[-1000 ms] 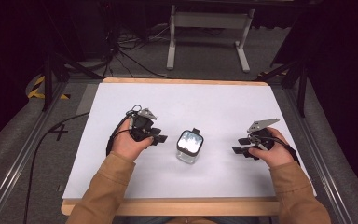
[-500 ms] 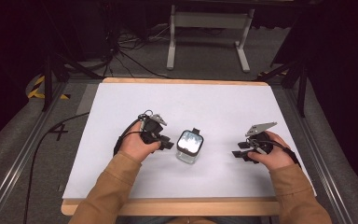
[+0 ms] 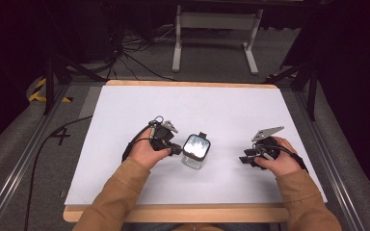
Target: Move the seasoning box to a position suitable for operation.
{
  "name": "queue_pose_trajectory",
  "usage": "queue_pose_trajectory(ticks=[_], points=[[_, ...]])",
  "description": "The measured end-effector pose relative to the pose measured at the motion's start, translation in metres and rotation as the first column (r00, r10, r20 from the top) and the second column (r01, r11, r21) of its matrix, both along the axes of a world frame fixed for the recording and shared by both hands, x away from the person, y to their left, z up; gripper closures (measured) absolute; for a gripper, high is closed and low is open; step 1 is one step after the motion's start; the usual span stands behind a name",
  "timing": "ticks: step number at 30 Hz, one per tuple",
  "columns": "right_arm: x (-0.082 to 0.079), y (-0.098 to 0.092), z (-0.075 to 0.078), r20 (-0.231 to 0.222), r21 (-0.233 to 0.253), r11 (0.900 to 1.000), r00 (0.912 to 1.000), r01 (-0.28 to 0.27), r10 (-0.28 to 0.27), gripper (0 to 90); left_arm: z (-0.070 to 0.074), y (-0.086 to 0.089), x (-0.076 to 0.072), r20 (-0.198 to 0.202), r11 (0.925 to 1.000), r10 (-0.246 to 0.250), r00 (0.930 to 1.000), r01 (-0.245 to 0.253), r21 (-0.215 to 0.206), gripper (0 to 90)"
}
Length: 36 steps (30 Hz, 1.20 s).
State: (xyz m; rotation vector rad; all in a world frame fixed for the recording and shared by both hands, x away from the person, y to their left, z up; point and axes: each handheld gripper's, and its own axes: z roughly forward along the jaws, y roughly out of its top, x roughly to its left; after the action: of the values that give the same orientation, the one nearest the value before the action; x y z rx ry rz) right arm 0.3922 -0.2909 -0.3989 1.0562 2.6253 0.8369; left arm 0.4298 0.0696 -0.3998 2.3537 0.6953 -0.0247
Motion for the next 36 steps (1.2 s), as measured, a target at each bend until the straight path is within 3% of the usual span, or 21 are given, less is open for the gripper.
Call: queue_pose_trajectory(ticks=[4, 6, 10, 20, 25, 29, 32, 33, 36], points=[[0.000, 0.001, -0.001, -0.002, 0.005, 1.000, 1.0000, -0.001, 0.001, 57.9, -0.002, -0.003, -0.001, -0.041, 0.9990, -0.040, 0.9984, 0.039, -0.022, 78.7], [0.000, 0.003, -0.001, -0.004, 0.004, 1.000, 1.0000, -0.003, 0.003, 57.8, -0.005, -0.007, -0.003, -0.041, 0.9979, -0.054, 0.9977, 0.052, -0.038, 78.6], [0.000, 0.004, -0.002, -0.005, 0.004, 1.000, 0.9999, -0.009, 0.009, 57.7, -0.004, -0.013, -0.006, -0.041, 0.9966, -0.080, 0.9959, 0.079, -0.024, 77.9], [0.000, 0.005, -0.002, -0.011, 0.006, 1.000, 0.9998, -0.016, 0.016, 56.8, -0.003, -0.015, -0.007, -0.051, 0.9964, -0.083, 0.9952, 0.082, -0.019, 75.7], [-0.001, 0.004, -0.002, -0.013, 0.004, 1.000, 0.9998, -0.014, 0.014, 59.4, 0.005, -0.011, -0.008, -0.034, 0.9976, -0.062, 0.9975, 0.060, -0.033, 75.6], [0.000, 0.004, -0.002, -0.010, 0.006, 1.000, 0.9998, -0.017, 0.017, 59.9, 0.018, -0.002, -0.009, -0.004, 0.9956, -0.037, 0.9993, 0.036, -0.086, 75.3], [0.000, 0.003, -0.003, -0.011, 0.007, 1.000, 0.9998, -0.014, 0.015, 59.9, 0.028, 0.003, -0.010, 0.021, 0.9889, -0.020, 0.9996, 0.023, -0.146, 75.2], [0.000, 0.003, -0.003, -0.011, 0.007, 1.000, 0.9998, -0.014, 0.015, 59.9, 0.028, 0.003, -0.010, 0.021, 0.9889, -0.020, 0.9996, 0.023, -0.146, 75.1], [-0.002, 0.002, -0.004, -0.013, 0.004, 1.000, 0.9999, -0.006, 0.006, 59.5, 0.038, 0.005, -0.012, 0.061, 0.9748, -0.008, 0.9981, 0.021, -0.222, 73.5]])
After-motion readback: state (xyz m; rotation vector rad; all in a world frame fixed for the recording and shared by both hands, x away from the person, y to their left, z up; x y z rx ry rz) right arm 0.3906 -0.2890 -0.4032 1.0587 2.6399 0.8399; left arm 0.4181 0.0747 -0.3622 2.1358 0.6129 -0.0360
